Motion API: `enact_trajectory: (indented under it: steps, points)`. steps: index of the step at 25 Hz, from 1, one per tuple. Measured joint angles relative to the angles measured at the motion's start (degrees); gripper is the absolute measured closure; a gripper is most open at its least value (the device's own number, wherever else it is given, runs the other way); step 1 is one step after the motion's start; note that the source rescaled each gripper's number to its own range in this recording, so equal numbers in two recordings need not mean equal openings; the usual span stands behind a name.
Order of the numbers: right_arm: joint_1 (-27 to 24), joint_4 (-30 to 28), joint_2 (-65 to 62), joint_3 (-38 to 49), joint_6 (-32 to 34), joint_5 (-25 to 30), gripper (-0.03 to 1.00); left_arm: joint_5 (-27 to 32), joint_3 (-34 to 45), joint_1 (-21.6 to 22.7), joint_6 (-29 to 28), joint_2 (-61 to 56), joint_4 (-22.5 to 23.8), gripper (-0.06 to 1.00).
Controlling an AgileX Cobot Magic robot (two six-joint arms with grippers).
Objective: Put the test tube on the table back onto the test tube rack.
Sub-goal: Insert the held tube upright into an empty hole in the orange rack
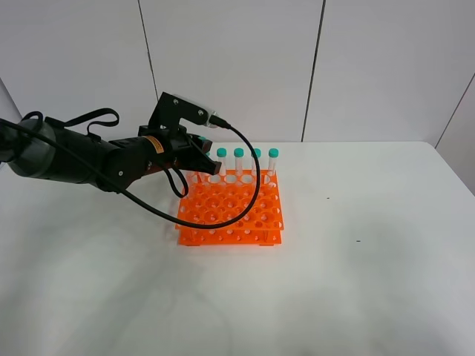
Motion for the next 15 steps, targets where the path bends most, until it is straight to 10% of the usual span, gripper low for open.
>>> enact_trajectory:
  steps: [15]
  points:
    - [0.0, 0.0, 0.0, 0.0, 0.0, 0.0, -0.03, 5.4, -0.92, 0.0, -6.66, -2.42, 0.0, 0.94]
